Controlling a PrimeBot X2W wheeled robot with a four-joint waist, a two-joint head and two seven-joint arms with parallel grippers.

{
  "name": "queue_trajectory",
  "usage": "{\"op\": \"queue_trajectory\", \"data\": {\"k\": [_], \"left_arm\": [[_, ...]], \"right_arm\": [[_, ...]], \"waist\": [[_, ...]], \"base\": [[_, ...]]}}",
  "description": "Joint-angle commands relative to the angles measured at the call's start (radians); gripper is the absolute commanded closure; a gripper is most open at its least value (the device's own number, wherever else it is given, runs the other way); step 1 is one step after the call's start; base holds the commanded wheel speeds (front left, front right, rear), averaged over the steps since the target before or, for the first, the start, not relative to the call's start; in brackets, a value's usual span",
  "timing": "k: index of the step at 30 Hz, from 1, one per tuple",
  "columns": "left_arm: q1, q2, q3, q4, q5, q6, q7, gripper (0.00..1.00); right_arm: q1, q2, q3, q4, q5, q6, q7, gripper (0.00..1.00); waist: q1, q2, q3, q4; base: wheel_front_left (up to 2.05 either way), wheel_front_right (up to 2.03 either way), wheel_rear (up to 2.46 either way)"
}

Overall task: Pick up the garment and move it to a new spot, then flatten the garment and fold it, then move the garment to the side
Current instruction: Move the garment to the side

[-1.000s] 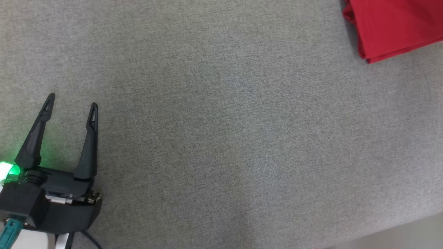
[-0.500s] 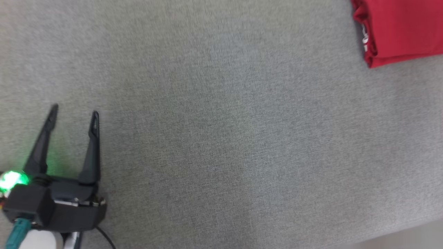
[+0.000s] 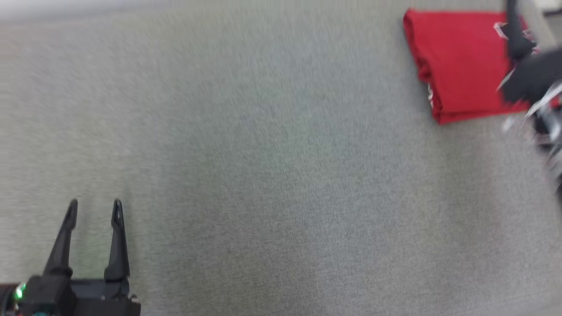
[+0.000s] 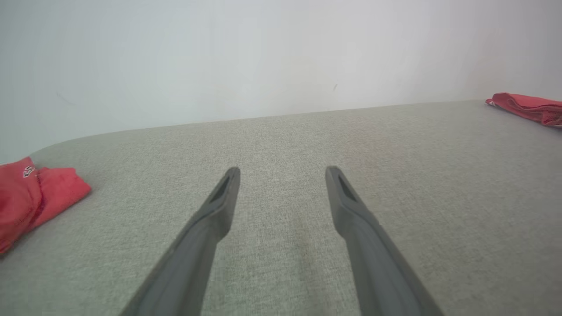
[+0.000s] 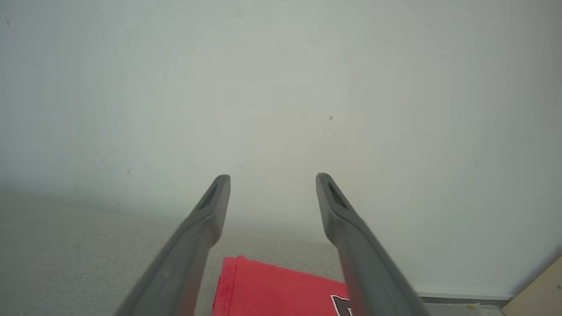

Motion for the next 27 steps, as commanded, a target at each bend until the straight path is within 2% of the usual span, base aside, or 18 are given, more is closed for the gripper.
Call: {"op": "queue_trajectory", "data": {"k": [1,9,13,27], "left_arm": [[0.027,-0.010,0.004,-0.002,-0.002,0.002,-0.004,0.00],[0.085,-0.047,0.018,0.004,0.008,-0.002,-0.004,0.00],[0.098,-0.060,0.028,0.018,0.010,-0.011,-0.004,0.00],[0.152,-0.088,0.058,0.051,0.010,-0.019,-0.004,0.00]], "right_arm": [[0.056,0.012,-0.020,-0.023,-0.014,-0.003,0.001,0.00],[0.358,0.096,-0.150,-0.194,-0.068,-0.003,0.000,0.00],[0.533,0.165,-0.205,-0.287,-0.088,-0.003,0.005,0.00],[0.855,0.300,-0.281,-0.477,-0.112,-0.003,0.047,0.00]], "waist": [[0.0002,0.0000,-0.112,0.040],[0.0002,0.0000,-0.201,0.092],[0.0002,0.0000,-0.239,0.115],[0.0002,0.0000,-0.324,0.146]], "base": [[0.00,0.00,0.00],[0.00,0.00,0.00],[0.00,0.00,0.00],[0.00,0.00,0.00]]}}
